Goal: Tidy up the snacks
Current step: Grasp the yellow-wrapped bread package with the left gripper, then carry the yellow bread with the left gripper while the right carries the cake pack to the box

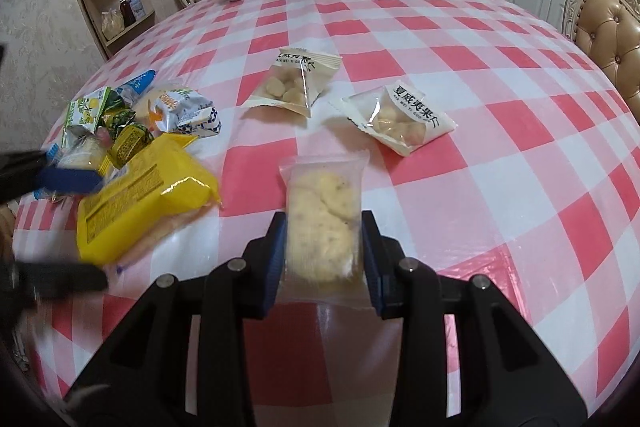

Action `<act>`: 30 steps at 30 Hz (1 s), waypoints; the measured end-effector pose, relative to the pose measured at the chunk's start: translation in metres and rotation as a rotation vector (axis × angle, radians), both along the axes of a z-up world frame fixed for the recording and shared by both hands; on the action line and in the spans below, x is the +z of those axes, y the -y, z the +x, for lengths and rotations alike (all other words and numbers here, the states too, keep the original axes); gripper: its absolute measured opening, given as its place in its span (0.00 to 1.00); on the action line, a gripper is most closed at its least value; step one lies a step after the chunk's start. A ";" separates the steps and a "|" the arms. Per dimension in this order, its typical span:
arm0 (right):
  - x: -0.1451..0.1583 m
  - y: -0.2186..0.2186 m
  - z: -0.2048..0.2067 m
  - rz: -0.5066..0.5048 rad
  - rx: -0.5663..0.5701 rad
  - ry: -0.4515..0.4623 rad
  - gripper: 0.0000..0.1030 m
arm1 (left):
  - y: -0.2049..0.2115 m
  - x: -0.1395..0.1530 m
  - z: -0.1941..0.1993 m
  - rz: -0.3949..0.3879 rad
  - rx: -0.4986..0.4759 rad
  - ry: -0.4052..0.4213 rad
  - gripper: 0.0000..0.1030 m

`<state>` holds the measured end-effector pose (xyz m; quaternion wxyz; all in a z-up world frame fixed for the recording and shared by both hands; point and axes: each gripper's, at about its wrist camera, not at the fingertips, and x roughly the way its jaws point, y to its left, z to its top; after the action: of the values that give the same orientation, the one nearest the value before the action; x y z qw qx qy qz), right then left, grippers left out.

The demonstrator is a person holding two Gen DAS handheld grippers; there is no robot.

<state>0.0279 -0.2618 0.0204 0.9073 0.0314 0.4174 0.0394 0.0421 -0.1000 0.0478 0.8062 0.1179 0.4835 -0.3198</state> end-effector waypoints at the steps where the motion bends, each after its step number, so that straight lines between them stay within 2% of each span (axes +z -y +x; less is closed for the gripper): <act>1: 0.000 0.000 0.000 -0.002 0.000 0.000 0.39 | 0.003 0.000 -0.002 0.039 0.030 0.031 0.85; 4: 0.000 0.000 0.000 -0.001 0.001 0.000 0.39 | 0.013 -0.005 0.006 0.145 0.121 0.104 0.85; 5: 0.000 0.000 0.000 0.002 0.001 0.000 0.39 | 0.016 -0.008 0.009 0.155 0.134 0.115 0.85; 7: 0.000 0.000 0.000 0.008 0.001 0.001 0.39 | 0.016 -0.016 0.016 0.149 0.148 0.087 0.85; 9: 0.000 0.000 0.000 0.006 0.001 0.001 0.39 | 0.016 -0.021 0.018 0.138 0.144 0.073 0.69; 12: 0.000 -0.001 0.000 -0.003 0.001 0.000 0.40 | 0.014 -0.027 0.011 0.141 0.164 0.111 0.59; 14: 0.000 -0.001 0.000 -0.005 0.003 0.000 0.40 | 0.008 -0.030 0.009 0.109 0.187 0.110 0.54; 19: 0.000 -0.001 0.000 -0.005 0.003 0.000 0.41 | 0.004 -0.037 0.010 0.054 0.225 0.112 0.52; 23: 0.000 -0.004 0.000 -0.027 0.003 -0.002 0.41 | 0.005 -0.037 0.010 0.050 0.244 0.130 0.53; 26: 0.000 -0.005 -0.001 -0.036 0.002 -0.001 0.39 | 0.005 -0.038 0.005 0.043 0.264 0.155 0.48; 30: 0.000 -0.008 -0.001 -0.025 0.029 0.004 0.38 | 0.008 -0.036 -0.007 0.046 0.276 0.198 0.46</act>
<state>0.0268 -0.2543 0.0204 0.9078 0.0140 0.4164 0.0473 0.0356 -0.1077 0.0116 0.8832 0.0996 0.4206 -0.1820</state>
